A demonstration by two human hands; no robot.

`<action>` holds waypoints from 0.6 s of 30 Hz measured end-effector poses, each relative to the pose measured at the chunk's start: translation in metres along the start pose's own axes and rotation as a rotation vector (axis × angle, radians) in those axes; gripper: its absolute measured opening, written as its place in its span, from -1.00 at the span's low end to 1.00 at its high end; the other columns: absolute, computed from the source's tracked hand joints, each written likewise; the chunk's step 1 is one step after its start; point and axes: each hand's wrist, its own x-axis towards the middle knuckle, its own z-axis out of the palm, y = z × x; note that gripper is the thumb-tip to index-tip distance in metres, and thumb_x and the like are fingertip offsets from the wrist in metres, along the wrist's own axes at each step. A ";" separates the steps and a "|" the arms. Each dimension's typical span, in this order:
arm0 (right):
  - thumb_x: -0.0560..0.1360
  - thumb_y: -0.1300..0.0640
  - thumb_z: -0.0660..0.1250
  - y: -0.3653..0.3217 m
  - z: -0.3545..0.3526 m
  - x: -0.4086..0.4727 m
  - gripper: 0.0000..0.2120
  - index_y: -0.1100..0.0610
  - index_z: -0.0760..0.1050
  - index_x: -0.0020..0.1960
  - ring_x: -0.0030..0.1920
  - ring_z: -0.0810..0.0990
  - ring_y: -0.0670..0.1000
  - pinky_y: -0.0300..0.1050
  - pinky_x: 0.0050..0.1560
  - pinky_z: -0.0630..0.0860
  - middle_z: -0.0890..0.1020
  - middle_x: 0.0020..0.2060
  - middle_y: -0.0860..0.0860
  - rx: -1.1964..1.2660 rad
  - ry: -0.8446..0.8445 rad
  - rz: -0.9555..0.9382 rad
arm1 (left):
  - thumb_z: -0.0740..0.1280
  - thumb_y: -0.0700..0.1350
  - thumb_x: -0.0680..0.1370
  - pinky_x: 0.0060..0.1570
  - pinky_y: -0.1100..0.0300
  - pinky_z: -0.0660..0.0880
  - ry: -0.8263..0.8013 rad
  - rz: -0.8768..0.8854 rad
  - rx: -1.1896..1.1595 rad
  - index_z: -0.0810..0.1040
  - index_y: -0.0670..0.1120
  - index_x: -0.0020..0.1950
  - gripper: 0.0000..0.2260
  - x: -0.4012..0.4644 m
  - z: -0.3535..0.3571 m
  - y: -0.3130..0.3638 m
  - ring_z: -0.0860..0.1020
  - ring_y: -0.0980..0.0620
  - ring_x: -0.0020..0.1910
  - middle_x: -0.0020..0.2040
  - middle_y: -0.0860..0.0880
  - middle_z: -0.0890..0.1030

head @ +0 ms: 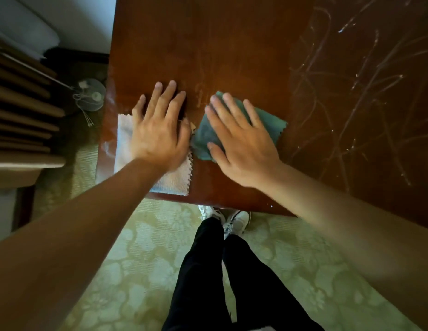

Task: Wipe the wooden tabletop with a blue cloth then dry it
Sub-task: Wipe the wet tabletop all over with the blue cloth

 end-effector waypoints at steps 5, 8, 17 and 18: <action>0.69 -0.19 -0.05 -0.038 0.023 -0.079 -0.34 0.14 0.01 0.67 0.67 -0.04 0.11 0.18 0.64 -0.08 0.03 0.66 0.10 0.001 -0.022 -0.147 | 0.09 0.03 0.64 0.55 -0.12 0.01 0.012 -0.006 0.009 0.32 -0.11 0.54 -0.51 0.000 -0.001 0.000 0.11 -0.10 0.61 0.60 -0.11 0.25; 0.68 -0.18 -0.01 -0.026 0.022 -0.078 -0.36 0.12 0.07 0.66 0.66 0.01 0.09 0.18 0.64 -0.02 0.10 0.65 0.08 0.019 0.004 -0.207 | 0.10 0.03 0.64 0.55 -0.12 0.02 0.022 -0.004 0.027 0.33 -0.11 0.53 -0.52 0.000 0.001 0.000 0.12 -0.10 0.61 0.59 -0.11 0.26; 0.69 -0.16 -0.09 0.047 -0.008 -0.018 -0.37 0.16 0.06 0.66 0.66 0.02 0.13 0.20 0.64 -0.02 0.11 0.65 0.12 -0.043 0.028 0.016 | 0.09 0.05 0.63 0.55 -0.09 0.01 0.048 0.007 0.018 0.32 -0.08 0.53 -0.52 0.000 0.005 -0.002 0.11 -0.08 0.61 0.59 -0.09 0.26; 0.69 -0.17 -0.10 0.040 -0.004 -0.029 -0.36 0.16 0.05 0.66 0.66 0.01 0.13 0.21 0.64 -0.02 0.10 0.65 0.12 -0.031 0.026 0.015 | 0.09 0.05 0.63 0.55 -0.09 0.01 0.048 0.010 0.015 0.32 -0.08 0.53 -0.52 0.000 0.005 -0.002 0.11 -0.08 0.61 0.59 -0.09 0.26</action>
